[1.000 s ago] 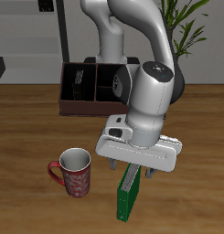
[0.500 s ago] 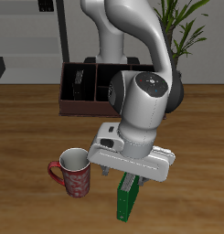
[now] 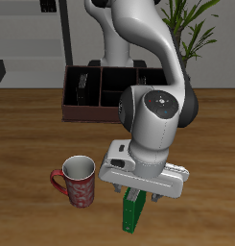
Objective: Place the black book into the back desk caddy's left compartment and place the yellow book into the back desk caddy's right compartment and place the green book into the back desk caddy's right compartment
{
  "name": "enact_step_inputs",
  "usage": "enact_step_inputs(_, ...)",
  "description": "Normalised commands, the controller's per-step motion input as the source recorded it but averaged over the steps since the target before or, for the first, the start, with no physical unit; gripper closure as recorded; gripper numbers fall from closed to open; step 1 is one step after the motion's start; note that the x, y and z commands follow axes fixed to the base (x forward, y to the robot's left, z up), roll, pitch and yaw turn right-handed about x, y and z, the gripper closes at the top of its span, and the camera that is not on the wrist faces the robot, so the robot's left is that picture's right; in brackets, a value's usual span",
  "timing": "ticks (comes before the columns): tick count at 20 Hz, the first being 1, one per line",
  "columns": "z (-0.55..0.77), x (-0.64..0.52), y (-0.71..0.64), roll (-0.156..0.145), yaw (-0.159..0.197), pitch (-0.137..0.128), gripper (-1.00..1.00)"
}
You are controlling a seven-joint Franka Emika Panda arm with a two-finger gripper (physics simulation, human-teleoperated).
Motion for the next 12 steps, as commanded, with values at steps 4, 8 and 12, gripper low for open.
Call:
enact_step_inputs(4,-0.26,0.00,-0.01,-0.022,-0.024,0.036,1.00)
enact_step_inputs(8,-0.21,-0.01,-0.08,-0.014,0.005,0.019,1.00)
enact_step_inputs(12,0.01,-0.05,-0.18,-0.013,0.007,-0.007,1.00)
